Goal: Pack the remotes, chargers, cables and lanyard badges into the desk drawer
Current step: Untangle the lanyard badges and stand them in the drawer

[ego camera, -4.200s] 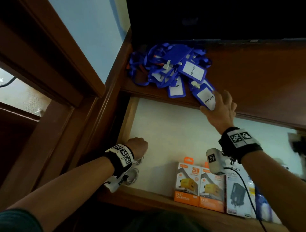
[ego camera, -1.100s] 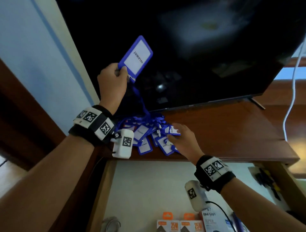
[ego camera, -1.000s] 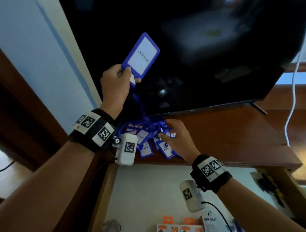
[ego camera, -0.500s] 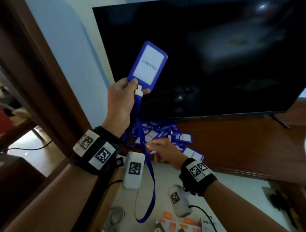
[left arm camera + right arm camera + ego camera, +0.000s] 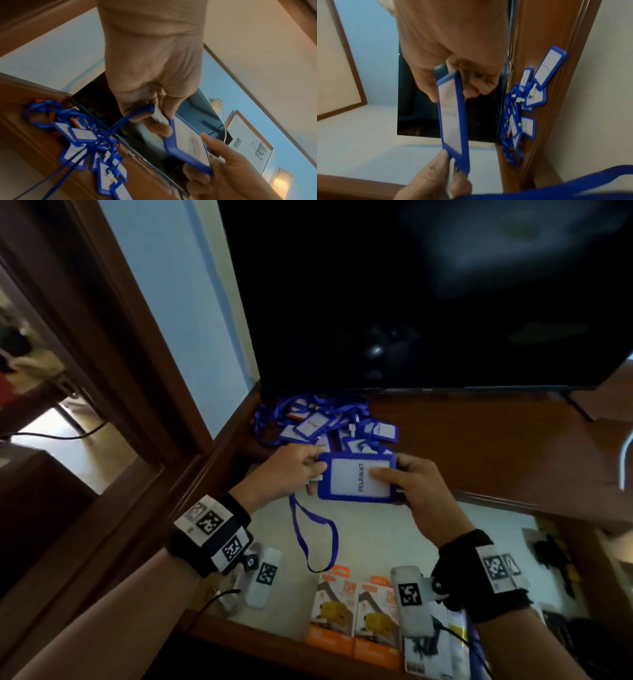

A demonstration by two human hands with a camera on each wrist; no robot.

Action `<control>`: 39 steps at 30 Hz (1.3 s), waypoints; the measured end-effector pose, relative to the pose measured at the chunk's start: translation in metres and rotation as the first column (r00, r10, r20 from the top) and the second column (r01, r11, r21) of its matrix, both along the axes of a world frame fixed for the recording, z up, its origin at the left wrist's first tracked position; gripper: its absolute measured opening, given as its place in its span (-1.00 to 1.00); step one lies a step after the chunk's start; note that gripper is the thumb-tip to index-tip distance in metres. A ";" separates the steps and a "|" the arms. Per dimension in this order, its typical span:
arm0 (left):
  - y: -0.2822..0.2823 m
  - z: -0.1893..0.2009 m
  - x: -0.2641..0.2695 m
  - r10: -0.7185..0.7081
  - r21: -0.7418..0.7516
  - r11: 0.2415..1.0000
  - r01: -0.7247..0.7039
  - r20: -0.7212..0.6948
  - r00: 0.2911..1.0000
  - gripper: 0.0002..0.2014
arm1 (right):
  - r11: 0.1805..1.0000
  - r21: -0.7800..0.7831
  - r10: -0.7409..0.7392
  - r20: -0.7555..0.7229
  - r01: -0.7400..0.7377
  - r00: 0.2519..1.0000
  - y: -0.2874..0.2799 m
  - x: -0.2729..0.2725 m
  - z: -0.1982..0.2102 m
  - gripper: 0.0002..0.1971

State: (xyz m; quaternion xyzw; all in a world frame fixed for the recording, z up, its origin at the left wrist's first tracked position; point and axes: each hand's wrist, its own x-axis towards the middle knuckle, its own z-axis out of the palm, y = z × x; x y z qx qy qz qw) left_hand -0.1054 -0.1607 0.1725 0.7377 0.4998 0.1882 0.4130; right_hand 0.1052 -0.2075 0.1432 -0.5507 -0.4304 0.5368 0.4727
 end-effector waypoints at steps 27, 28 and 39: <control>-0.021 -0.071 -0.038 0.285 -0.345 0.928 -0.140 0.414 0.864 -0.87 | 0.914 -0.111 -0.395 -0.019 0.390 0.919 -0.020 -0.103 -0.042 -0.84; -0.022 -0.069 -0.039 0.247 -0.358 0.929 -0.092 0.417 0.874 -0.87 | 0.922 -0.091 -0.380 -0.032 0.376 0.924 -0.021 -0.104 -0.040 -0.81; -0.024 -0.065 -0.040 0.189 -0.446 0.894 0.045 0.467 0.864 -0.82 | 0.970 -0.209 -0.205 -0.420 0.126 0.884 -0.037 -0.109 -0.030 -0.55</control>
